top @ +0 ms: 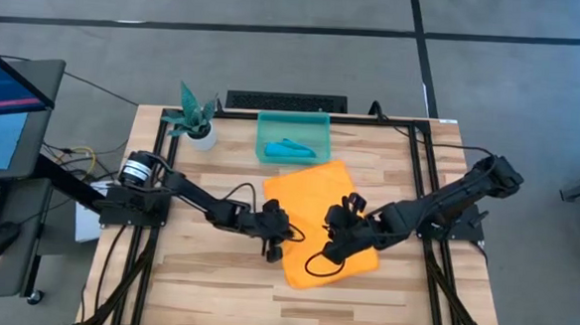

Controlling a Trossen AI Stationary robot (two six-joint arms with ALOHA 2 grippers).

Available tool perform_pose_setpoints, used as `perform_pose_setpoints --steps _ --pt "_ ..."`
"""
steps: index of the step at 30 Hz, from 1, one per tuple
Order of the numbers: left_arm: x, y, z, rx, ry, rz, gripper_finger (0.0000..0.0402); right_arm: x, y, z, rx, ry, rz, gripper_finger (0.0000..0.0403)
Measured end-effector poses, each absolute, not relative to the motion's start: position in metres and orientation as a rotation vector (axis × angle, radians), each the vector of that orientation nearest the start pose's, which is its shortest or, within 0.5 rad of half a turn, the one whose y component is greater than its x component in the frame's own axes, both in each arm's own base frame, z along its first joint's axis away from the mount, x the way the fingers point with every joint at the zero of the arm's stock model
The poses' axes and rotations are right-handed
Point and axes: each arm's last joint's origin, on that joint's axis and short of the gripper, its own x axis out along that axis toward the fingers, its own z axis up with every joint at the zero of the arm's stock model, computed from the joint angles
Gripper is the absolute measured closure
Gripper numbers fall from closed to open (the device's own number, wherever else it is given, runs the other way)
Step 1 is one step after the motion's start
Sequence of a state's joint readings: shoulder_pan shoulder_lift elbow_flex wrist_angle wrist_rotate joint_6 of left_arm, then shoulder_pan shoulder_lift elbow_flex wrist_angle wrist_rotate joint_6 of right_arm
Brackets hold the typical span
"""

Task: Roll microfiber towels into tight, uniform cylinder then place into a basket
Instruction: Roll the orange microfiber cloth

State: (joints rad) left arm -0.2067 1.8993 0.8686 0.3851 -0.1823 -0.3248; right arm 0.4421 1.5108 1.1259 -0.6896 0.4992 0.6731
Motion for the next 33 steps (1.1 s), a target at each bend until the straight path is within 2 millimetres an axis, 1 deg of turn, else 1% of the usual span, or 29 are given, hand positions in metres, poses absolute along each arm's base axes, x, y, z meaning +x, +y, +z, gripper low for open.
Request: perform_pose_setpoints --steps 5,9,13,18,23,26,33 --pt "0.350 -0.067 0.111 -0.164 0.794 0.083 0.0372 0.276 0.111 0.248 0.135 0.885 -0.375 0.0283" --pt "0.348 -0.068 0.113 -0.154 0.902 0.074 0.0372 0.276 0.111 0.248 0.134 0.888 -0.376 0.0283" --pt "0.343 -0.069 0.114 -0.201 1.020 0.040 0.0372 0.276 0.111 0.248 0.134 0.888 -0.376 0.0283" --pt "0.334 -0.074 0.118 -0.230 1.220 -0.004 0.0372 0.276 0.111 0.248 0.133 0.888 -0.377 0.0283" --pt "0.325 -0.082 0.125 -0.238 1.354 0.052 0.0372 0.276 0.111 0.248 0.133 0.889 -0.377 0.0283" --pt "0.316 -0.090 0.128 -0.226 1.431 0.091 0.0372 0.276 0.111 0.248 0.133 0.889 -0.377 0.0283" --pt "0.293 -0.106 0.140 -0.108 1.491 0.224 0.0372 0.276 0.111 0.248 0.133 0.889 -0.376 0.0283"
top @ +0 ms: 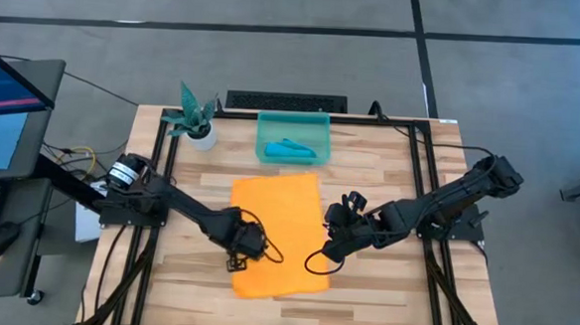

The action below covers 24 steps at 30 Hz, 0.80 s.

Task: Roll microfiber towels into tight, uniform cylinder then place into a basket
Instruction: Roll the orange microfiber cloth

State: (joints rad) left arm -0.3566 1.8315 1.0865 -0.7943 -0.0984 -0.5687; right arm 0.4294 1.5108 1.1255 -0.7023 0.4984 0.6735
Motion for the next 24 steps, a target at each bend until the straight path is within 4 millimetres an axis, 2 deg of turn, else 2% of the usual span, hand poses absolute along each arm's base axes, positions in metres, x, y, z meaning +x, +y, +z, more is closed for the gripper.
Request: perform_pose_setpoints --steps 6,17,24 --pt "0.281 -0.114 0.151 -0.029 1.471 0.296 0.0372 0.276 0.111 0.248 0.133 0.889 -0.376 0.0283" --pt "0.271 -0.126 0.178 -0.018 1.350 0.263 0.0372 0.276 0.111 0.248 0.130 0.887 -0.372 0.0283" --pt "0.256 -0.141 0.203 0.026 1.197 0.263 0.0372 0.280 0.127 0.254 0.034 0.810 -0.234 0.0283"
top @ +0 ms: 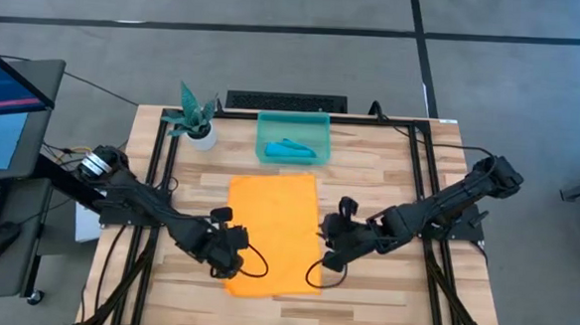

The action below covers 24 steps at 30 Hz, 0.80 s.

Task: Roll microfiber towels into tight, uniform cylinder then place into a basket
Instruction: Roll the orange microfiber cloth

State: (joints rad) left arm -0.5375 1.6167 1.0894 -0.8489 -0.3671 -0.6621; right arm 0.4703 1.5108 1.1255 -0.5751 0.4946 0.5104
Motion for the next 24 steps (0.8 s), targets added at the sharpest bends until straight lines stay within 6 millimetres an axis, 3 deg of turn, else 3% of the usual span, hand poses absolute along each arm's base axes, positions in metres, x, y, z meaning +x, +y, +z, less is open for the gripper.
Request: perform_pose_setpoints --steps 5,10,17,24 --pt "0.248 -0.156 0.219 -0.027 1.080 0.213 0.0372 0.280 0.147 0.261 -0.100 0.724 -0.088 0.0283" --pt "0.250 -0.179 0.231 -0.026 0.927 0.044 0.0372 0.276 0.166 0.267 -0.179 0.645 0.018 0.0283" --pt "0.259 -0.201 0.247 0.152 0.700 -0.230 0.0372 0.273 0.182 0.274 -0.197 0.562 0.089 0.0283" --pt "0.255 -0.206 0.247 0.367 0.642 -0.186 0.0372 0.274 0.189 0.263 -0.160 0.604 0.114 0.0283"
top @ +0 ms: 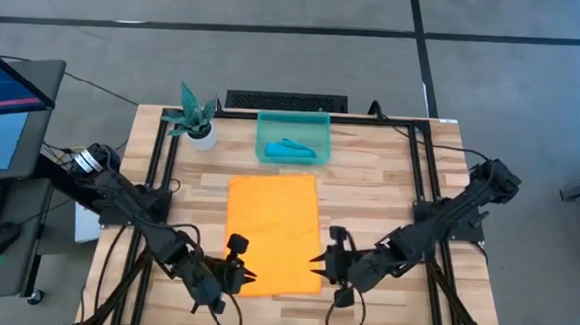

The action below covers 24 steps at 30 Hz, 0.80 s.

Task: Roll microfiber towels into tight, uniform cylinder then place into a basket
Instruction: Roll the orange microfiber cloth

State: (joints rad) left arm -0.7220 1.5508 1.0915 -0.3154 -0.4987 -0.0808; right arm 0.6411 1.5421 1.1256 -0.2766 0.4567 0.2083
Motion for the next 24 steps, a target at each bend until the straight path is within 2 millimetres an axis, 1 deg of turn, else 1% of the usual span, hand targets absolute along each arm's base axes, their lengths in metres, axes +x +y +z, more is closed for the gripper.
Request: perform_pose_setpoints --steps 2,5,7,10,12,15,18,21,24 --pt "0.251 -0.209 0.240 0.360 0.687 -0.150 0.0372 0.277 0.192 0.254 -0.176 0.639 0.140 0.0283" --pt "0.244 -0.216 0.224 0.327 0.772 -0.111 0.0372 0.284 0.198 0.236 -0.206 0.684 0.152 0.0283" --pt "0.239 -0.222 0.214 0.318 0.815 -0.098 0.0372 0.290 0.200 0.223 -0.277 0.700 0.167 0.0283" --pt "0.235 -0.231 0.203 0.323 0.844 -0.099 0.0372 0.301 0.203 0.211 -0.425 0.708 0.209 0.0283" --pt "0.232 -0.235 0.199 0.327 0.853 -0.102 0.0372 0.309 0.205 0.207 -0.482 0.712 0.222 0.0283" --pt "0.228 -0.239 0.195 0.307 0.859 -0.078 0.0372 0.318 0.207 0.205 -0.486 0.714 0.217 0.0283" --pt "0.223 -0.237 0.193 0.255 0.891 -0.026 0.0372 0.322 0.211 0.207 -0.485 0.707 0.218 0.0283" --pt "0.220 -0.232 0.191 0.201 0.933 0.041 0.0372 0.320 0.214 0.203 -0.509 0.741 0.228 0.0283" --pt "0.219 -0.231 0.190 0.139 0.940 0.083 0.0372 0.311 0.219 0.200 -0.546 0.785 0.251 0.0283"
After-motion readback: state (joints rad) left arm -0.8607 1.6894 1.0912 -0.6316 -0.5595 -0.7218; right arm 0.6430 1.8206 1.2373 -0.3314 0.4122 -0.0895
